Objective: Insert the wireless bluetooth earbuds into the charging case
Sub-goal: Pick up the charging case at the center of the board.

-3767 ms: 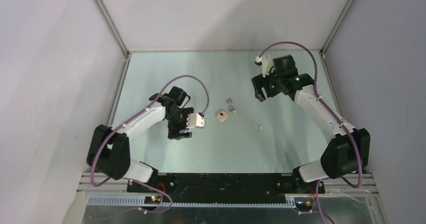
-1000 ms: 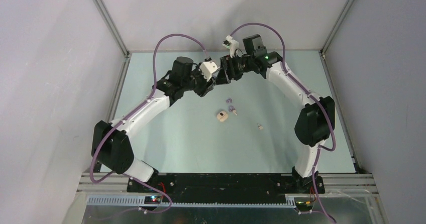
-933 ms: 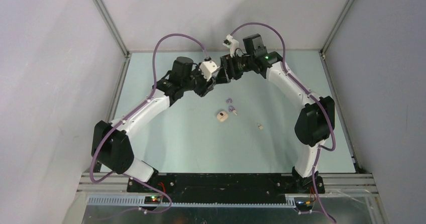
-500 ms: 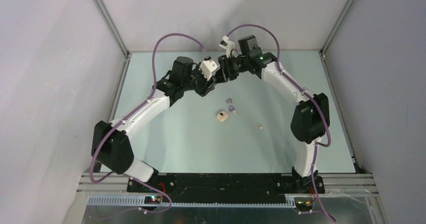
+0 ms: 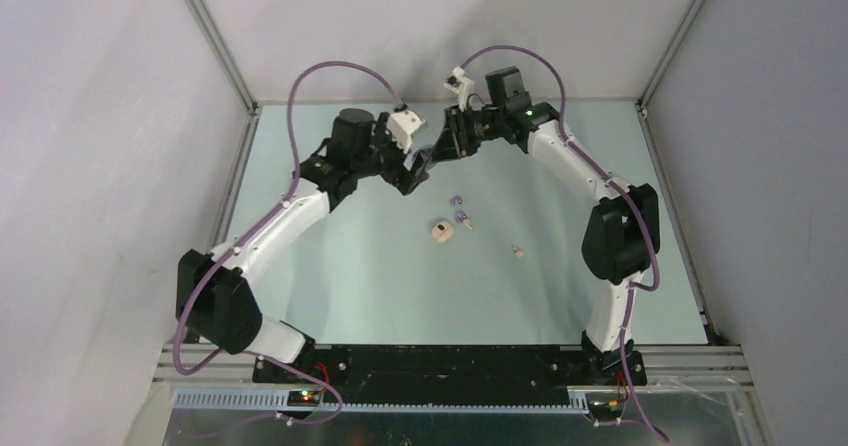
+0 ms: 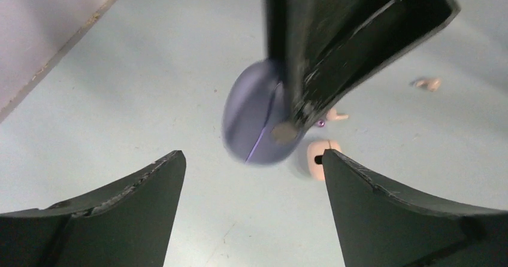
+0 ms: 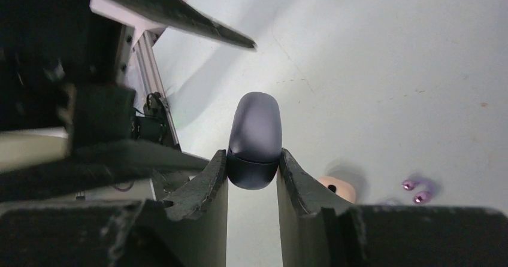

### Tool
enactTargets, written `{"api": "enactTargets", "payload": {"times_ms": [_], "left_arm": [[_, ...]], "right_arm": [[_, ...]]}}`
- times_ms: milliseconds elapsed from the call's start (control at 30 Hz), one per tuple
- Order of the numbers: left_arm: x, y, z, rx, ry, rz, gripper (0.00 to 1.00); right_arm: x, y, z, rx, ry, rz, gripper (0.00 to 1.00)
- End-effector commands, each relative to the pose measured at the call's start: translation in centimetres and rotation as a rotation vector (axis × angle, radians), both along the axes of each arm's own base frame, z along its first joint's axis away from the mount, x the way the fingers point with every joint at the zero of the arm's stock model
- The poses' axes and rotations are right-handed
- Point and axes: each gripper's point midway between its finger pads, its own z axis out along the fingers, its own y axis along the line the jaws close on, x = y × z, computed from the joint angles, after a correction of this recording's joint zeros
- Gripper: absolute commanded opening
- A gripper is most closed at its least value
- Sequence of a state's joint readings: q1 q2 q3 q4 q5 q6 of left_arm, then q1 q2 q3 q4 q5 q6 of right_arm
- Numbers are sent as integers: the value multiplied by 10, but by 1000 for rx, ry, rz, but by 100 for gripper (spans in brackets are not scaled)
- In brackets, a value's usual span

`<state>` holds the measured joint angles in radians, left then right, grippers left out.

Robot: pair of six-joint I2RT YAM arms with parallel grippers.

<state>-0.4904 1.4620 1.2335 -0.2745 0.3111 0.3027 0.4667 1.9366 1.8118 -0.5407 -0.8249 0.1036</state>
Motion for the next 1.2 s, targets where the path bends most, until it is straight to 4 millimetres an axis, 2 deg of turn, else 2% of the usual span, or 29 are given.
{"api": "enactTargets", "payload": {"times_ms": [0, 33, 67, 100, 133, 167, 267, 300, 400, 600, 833, 1067, 1133, 1167], "left_arm": [[-3, 7, 88, -296, 13, 18, 95], [1, 13, 103, -348, 26, 22, 95], [-4, 4, 115, -428, 93, -32, 95], [-2, 7, 120, -469, 128, -43, 95], [-9, -3, 132, -545, 188, -118, 93], [-16, -5, 138, -581, 221, -187, 92], [-26, -15, 154, -662, 238, -304, 91], [-33, -18, 155, -664, 256, -354, 90], [-33, -22, 151, -664, 302, -393, 88], [-27, -25, 149, -679, 318, -398, 80], [-35, -30, 151, -682, 326, -446, 52], [-39, -32, 151, -678, 328, -475, 25], [-39, -32, 151, -676, 318, -480, 14], [-40, -32, 150, -674, 316, -480, 11]], "right_arm": [[4, -33, 70, 184, -180, 59, 0], [5, -41, 95, 252, -244, 65, 0], [3, -46, 86, 274, -235, 64, 0], [5, -53, 124, 353, -386, 51, 0], [-3, -59, 120, 377, -417, 35, 0], [-4, -61, 140, 434, -542, 34, 0], [-18, -58, 151, 466, -619, 54, 0], [-23, -53, 155, 482, -631, 70, 0], [-35, -40, 162, 507, -659, 105, 0], [-44, -27, 161, 517, -647, 140, 0], [-43, -21, 156, 507, -618, 120, 0], [-35, -17, 140, 473, -561, 84, 0], [-33, -17, 135, 457, -550, 76, 8], [-32, -17, 130, 442, -539, 69, 16]]}}
